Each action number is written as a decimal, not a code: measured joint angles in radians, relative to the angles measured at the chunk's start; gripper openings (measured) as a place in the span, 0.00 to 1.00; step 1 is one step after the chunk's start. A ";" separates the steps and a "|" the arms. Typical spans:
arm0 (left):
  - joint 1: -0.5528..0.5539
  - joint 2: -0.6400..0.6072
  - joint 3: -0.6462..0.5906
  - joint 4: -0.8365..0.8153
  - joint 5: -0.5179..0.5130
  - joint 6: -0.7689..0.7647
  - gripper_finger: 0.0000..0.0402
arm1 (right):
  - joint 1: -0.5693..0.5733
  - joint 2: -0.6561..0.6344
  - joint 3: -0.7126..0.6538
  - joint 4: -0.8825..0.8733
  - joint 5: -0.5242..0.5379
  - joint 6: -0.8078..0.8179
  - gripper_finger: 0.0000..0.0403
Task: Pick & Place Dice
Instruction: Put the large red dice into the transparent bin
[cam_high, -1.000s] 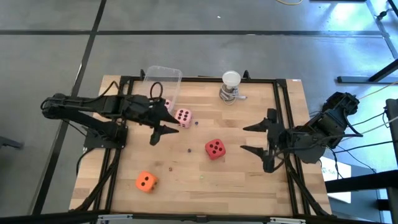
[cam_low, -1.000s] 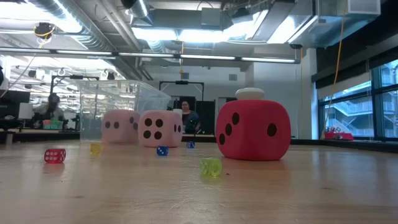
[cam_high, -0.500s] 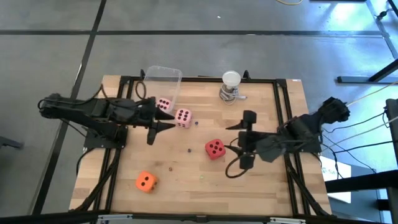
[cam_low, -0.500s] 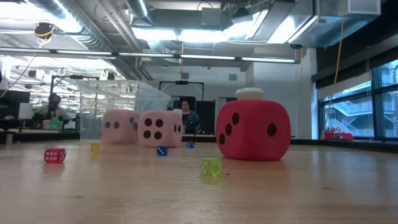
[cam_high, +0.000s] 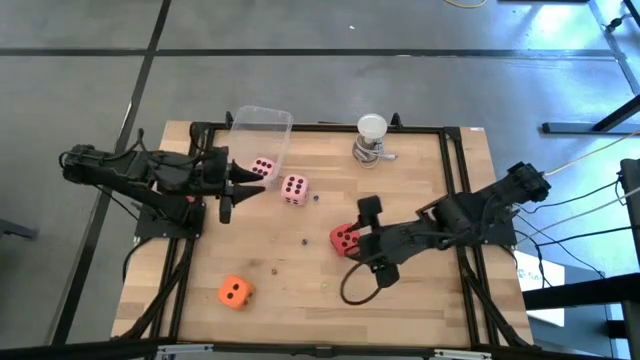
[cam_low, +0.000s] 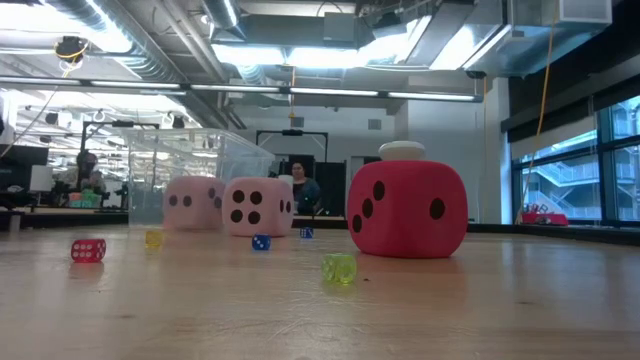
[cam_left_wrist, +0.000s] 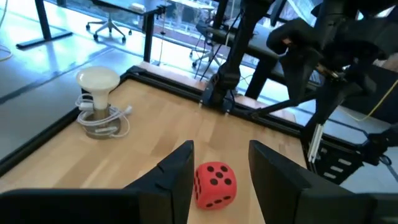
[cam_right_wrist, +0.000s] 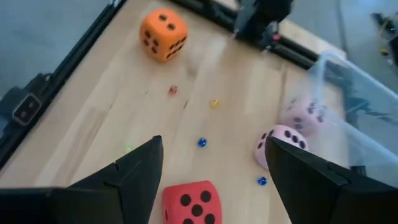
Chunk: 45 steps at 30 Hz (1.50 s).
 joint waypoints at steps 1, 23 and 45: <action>0.000 0.000 0.000 -0.007 0.000 -0.007 0.35 | -0.003 0.011 0.000 -0.001 -0.015 -0.008 0.70; -0.087 0.006 0.000 -0.139 -0.061 -0.076 0.35 | -0.016 0.144 -0.083 -0.115 0.021 0.027 0.94; -0.112 0.006 0.000 -0.176 -0.128 -0.091 0.35 | -0.065 0.152 -0.407 0.159 0.050 0.077 0.90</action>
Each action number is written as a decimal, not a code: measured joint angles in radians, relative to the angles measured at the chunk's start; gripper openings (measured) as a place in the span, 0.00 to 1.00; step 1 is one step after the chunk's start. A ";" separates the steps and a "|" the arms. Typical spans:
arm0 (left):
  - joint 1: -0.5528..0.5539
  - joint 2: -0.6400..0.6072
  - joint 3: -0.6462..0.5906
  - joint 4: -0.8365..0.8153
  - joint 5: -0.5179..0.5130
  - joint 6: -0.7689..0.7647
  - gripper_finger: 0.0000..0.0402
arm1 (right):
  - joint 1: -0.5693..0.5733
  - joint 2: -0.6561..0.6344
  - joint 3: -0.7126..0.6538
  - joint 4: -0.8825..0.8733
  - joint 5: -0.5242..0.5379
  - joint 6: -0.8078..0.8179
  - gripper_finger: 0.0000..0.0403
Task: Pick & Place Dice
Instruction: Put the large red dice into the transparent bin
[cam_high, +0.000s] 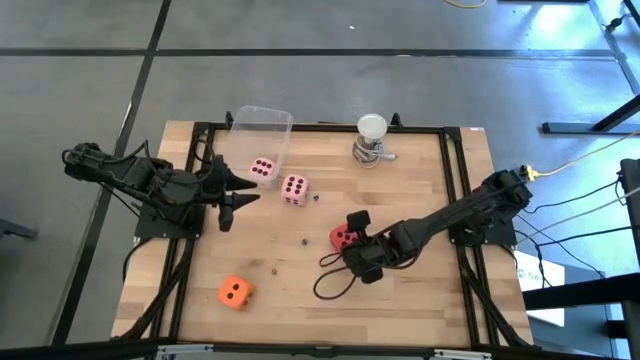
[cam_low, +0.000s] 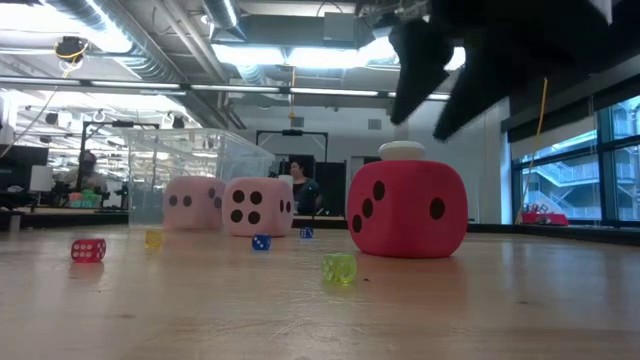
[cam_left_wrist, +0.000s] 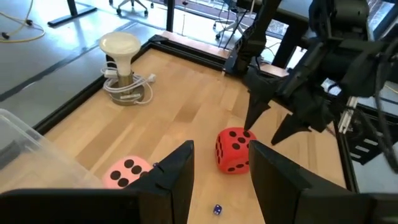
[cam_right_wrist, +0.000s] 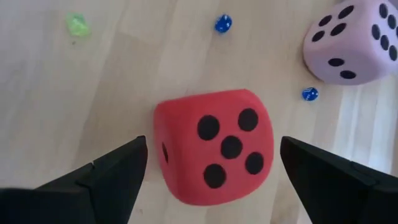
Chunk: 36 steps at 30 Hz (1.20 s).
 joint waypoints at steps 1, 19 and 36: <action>0.000 0.000 0.000 0.000 -0.001 0.000 0.35 | -0.005 0.000 -0.004 0.005 0.000 -0.008 0.90; 0.000 0.000 0.000 0.000 -0.002 0.008 0.35 | -0.048 0.037 -0.067 0.108 -0.029 -0.196 0.90; 0.000 0.000 0.000 0.000 -0.010 0.010 0.35 | -0.081 0.161 -0.054 0.132 -0.010 -0.106 0.76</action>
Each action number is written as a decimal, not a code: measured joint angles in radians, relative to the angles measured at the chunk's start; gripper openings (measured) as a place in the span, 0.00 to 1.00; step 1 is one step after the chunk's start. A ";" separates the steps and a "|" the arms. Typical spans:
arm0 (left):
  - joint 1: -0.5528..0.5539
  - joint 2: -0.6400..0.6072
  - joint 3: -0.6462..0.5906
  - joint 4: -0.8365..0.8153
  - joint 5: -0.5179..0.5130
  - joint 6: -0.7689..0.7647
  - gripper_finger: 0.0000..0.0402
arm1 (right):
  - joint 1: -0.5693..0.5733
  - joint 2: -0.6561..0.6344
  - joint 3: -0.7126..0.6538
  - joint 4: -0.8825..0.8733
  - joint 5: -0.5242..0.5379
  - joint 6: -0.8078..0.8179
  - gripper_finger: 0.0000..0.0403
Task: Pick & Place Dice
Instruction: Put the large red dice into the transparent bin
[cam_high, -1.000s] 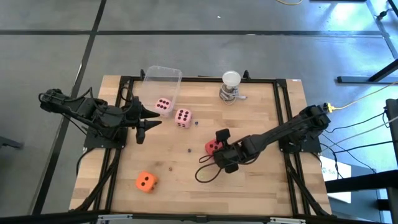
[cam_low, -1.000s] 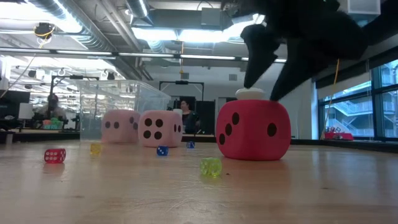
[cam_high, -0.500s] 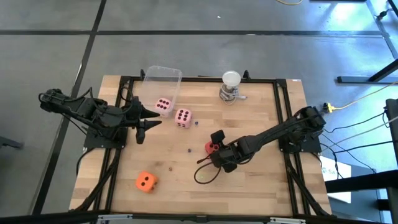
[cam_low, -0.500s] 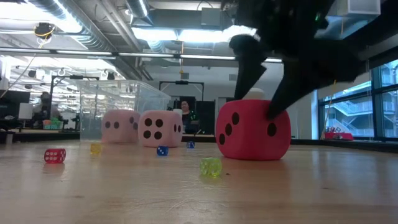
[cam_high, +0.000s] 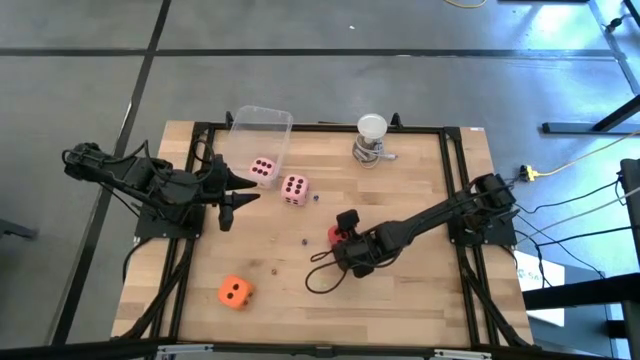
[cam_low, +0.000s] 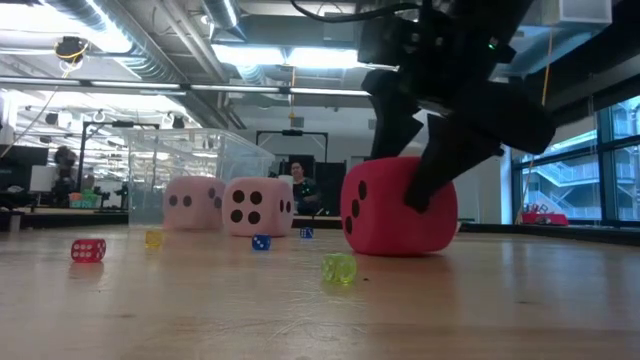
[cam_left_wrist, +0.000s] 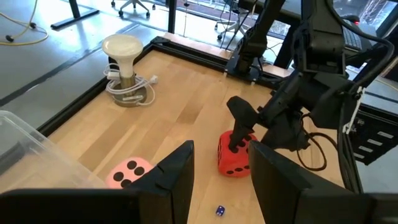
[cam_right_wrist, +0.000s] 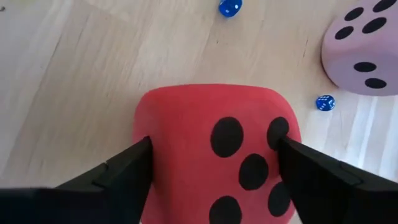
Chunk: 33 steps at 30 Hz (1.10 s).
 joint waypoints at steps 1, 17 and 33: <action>0.000 0.000 0.000 0.000 0.000 0.001 0.35 | -0.001 0.000 0.000 -0.001 -0.007 0.001 0.73; 0.000 0.000 0.000 0.000 0.001 -0.008 0.35 | 0.012 -0.027 -0.003 -0.012 -0.010 0.077 0.62; 0.000 0.000 0.000 0.000 0.015 -0.009 0.35 | -0.005 -0.311 -0.015 -0.062 -0.020 0.474 0.16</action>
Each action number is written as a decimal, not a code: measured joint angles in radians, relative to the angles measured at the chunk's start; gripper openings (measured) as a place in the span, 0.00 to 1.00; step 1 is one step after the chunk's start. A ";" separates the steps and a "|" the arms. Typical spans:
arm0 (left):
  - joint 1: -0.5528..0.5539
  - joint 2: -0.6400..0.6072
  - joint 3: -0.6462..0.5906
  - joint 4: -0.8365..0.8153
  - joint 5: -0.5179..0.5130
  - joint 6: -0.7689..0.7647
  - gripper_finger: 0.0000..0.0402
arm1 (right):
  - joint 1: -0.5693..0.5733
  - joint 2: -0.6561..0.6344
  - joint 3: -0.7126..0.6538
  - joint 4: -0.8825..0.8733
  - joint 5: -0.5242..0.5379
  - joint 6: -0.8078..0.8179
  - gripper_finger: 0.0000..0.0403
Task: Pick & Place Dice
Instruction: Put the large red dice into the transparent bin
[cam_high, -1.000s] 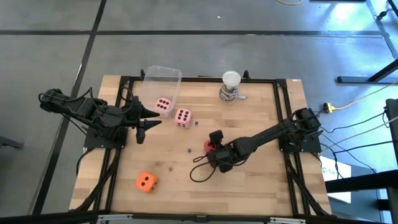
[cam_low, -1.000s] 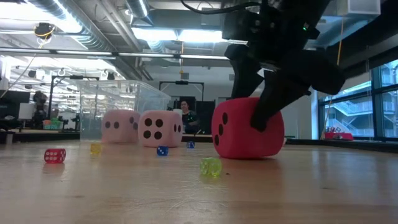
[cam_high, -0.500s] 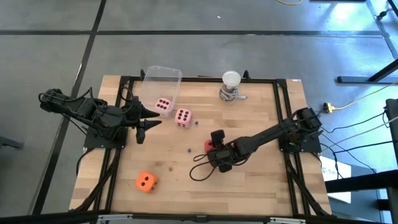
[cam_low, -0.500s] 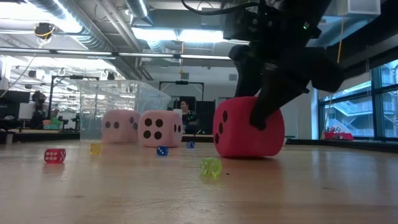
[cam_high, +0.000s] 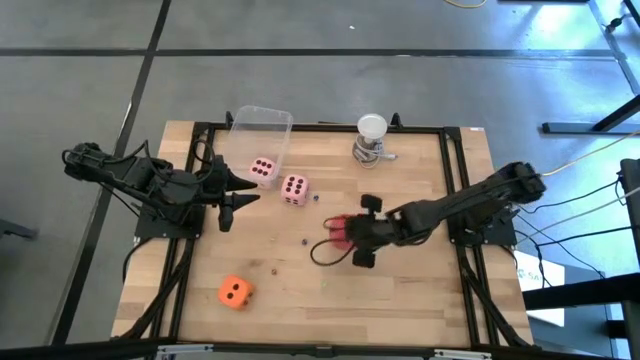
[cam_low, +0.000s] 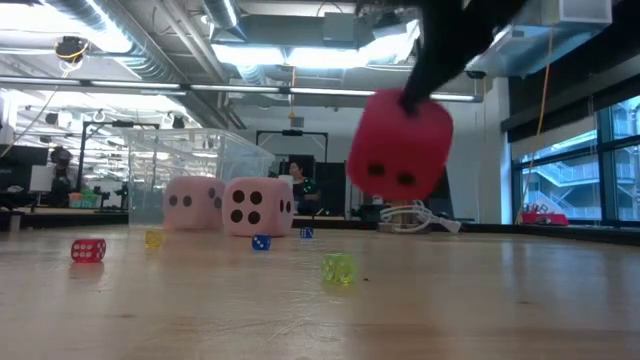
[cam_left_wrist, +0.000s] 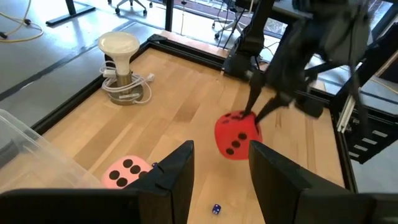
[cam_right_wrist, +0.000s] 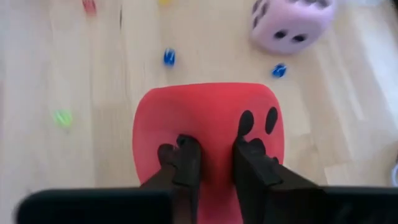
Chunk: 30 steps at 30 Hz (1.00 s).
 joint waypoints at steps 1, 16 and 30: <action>0.000 0.000 0.000 0.000 -0.001 0.000 0.35 | -0.002 -0.021 0.001 0.003 0.004 0.018 0.12; 0.000 0.000 0.000 0.004 -0.006 -0.001 0.35 | -0.014 -0.113 0.006 -0.008 -0.095 0.218 0.01; 0.000 0.032 -0.050 -0.060 -0.007 -0.011 0.35 | -0.113 0.075 0.004 0.018 -0.233 0.425 0.00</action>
